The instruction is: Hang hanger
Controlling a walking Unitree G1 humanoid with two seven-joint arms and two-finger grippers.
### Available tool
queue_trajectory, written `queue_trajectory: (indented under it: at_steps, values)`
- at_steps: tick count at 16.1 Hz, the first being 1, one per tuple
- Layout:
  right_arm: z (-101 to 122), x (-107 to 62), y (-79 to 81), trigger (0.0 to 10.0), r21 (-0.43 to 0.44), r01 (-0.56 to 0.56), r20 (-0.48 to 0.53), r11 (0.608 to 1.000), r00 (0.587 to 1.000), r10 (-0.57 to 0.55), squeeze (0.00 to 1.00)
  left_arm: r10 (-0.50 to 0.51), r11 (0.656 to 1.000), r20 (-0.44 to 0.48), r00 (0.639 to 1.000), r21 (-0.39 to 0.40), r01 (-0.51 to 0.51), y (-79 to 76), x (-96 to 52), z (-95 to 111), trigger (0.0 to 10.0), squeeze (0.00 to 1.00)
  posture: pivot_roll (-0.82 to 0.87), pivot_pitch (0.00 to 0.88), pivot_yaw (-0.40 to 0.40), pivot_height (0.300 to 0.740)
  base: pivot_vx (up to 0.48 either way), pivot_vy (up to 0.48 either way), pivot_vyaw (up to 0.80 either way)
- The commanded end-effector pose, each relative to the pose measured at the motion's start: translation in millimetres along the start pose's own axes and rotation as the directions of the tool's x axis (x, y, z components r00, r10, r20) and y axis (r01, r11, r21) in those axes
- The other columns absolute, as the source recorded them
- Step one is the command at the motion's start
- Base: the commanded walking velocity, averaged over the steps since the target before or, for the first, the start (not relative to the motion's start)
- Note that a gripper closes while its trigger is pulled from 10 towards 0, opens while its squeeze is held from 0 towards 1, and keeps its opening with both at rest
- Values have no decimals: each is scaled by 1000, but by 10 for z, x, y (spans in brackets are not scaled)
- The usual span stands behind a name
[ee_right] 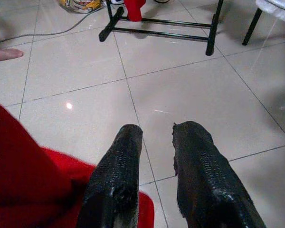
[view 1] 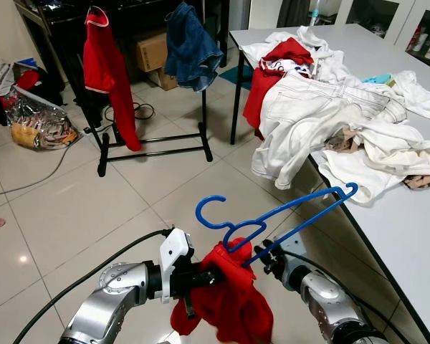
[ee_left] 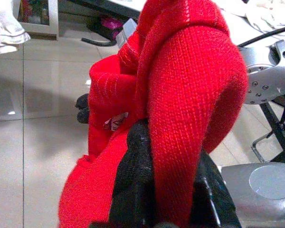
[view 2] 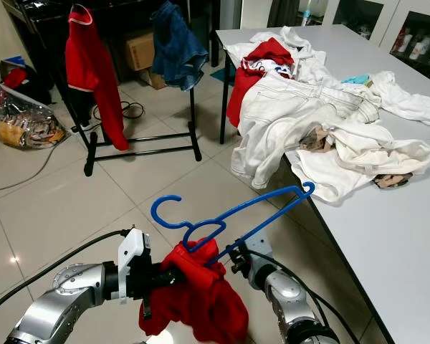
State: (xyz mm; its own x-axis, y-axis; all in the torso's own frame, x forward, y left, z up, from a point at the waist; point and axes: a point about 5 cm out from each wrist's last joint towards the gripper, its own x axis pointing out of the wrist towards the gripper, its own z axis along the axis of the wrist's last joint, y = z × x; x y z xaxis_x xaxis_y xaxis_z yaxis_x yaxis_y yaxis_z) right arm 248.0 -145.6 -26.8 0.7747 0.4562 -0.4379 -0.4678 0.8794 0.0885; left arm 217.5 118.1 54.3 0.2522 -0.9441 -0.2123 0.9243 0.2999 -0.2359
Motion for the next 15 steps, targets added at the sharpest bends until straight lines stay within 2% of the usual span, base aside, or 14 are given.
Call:
queue_trajectory:
  at_steps: [1, 2, 4, 5, 6, 7, 8, 9, 10, 11, 12, 13, 14, 15]
  values:
    - [47, 10, -14, 10000, -9, -6, 14, 1000, 1000, 6, 0, -11, 1000, 8, 1000, 29, 10, 7, 23, 49, 10000, 0, -127, 0, 33, 740, 0, 0, 0]
    - [54, 1, -9, 10000, -42, -33, 13, 999, 999, 34, 0, -13, 999, 8, 1000, 29, 13, 9, 30, 52, 10000, 0, -129, 0, 34, 740, 0, 0, 0]
    - [-1, -45, 80, 10000, -246, -161, -47, 956, 987, 155, 0, -17, 999, 5, 1000, 32, 17, 15, 36, 56, 10000, 0, -132, 0, 35, 740, 0, 0, 0]
    - [-58, -77, 130, 10000, -377, -231, -107, 897, 973, 206, 0, -25, 999, -3, 1000, 41, 25, 19, 40, 57, 10000, 0, -133, 0, 33, 740, 0, 0, 0]
    - [-94, -97, 153, 10000, -441, -268, -143, 857, 963, 228, 0, -31, 998, -14, 999, 52, 31, 21, 37, 54, 10000, 0, -133, 0, 33, 740, 0, 0, 0]
    - [-136, -118, 169, 10000, -512, -304, -185, 803, 952, 243, 804, -40, 996, -42, 998, 75, 43, 27, 24, 37, 10000, 0, -131, 0, 32, 740, 0, 0, 0]
    - [-142, -121, 169, 10000, -539, -314, -198, 782, 949, 244, 1000, -41, 995, -52, 998, 85, 46, 32, 17, 29, 10000, 0, -130, 0, 31, 740, 0, 0, 0]
    - [-145, -124, 169, 10000, -582, -330, -219, 743, 944, 248, 1000, -40, 995, -58, 998, 90, 45, 43, 9, 26, 10000, 0, -130, 0, 31, 740, 0, 0, 0]
    - [-166, -139, 192, 10000, -655, -375, -260, 656, 927, 271, 1000, -32, 995, -54, 998, 91, 37, 61, -1, 35, 10000, 0, -128, 0, 31, 740, 0, 0, 0]
    - [-175, -145, 209, 10000, -688, -396, -278, 609, 918, 284, 1000, -30, 995, -55, 998, 92, 35, 68, -4, 36, 10000, 0, -128, 0, 31, 740, 0, 0, 0]
    - [-179, -148, 217, 10000, -703, -405, -286, 585, 914, 289, 1000, -29, 995, -55, 998, 93, 34, 69, -6, 36, 10000, 0, -128, 0, 31, 740, 0, 0, 0]
    - [-203, -156, 237, 10000, -750, -429, -315, 504, 901, 297, 957, -29, 995, -56, 998, 96, 34, 71, -8, 30, 10000, 0, -128, 0, 32, 740, 0, 0, 0]
    - [-216, -157, 242, 10000, -773, -441, -334, 457, 894, 298, 910, -30, 994, -57, 998, 99, 35, 73, -7, 27, 10000, 0, -127, 0, 32, 740, 0, 0, 0]
    - [-219, -157, 242, 10000, -781, -444, -341, 438, 892, 297, 910, -30, 994, -58, 998, 100, 36, 73, -7, 26, 10000, 0, -127, 0, 33, 740, 0, 0, 0]
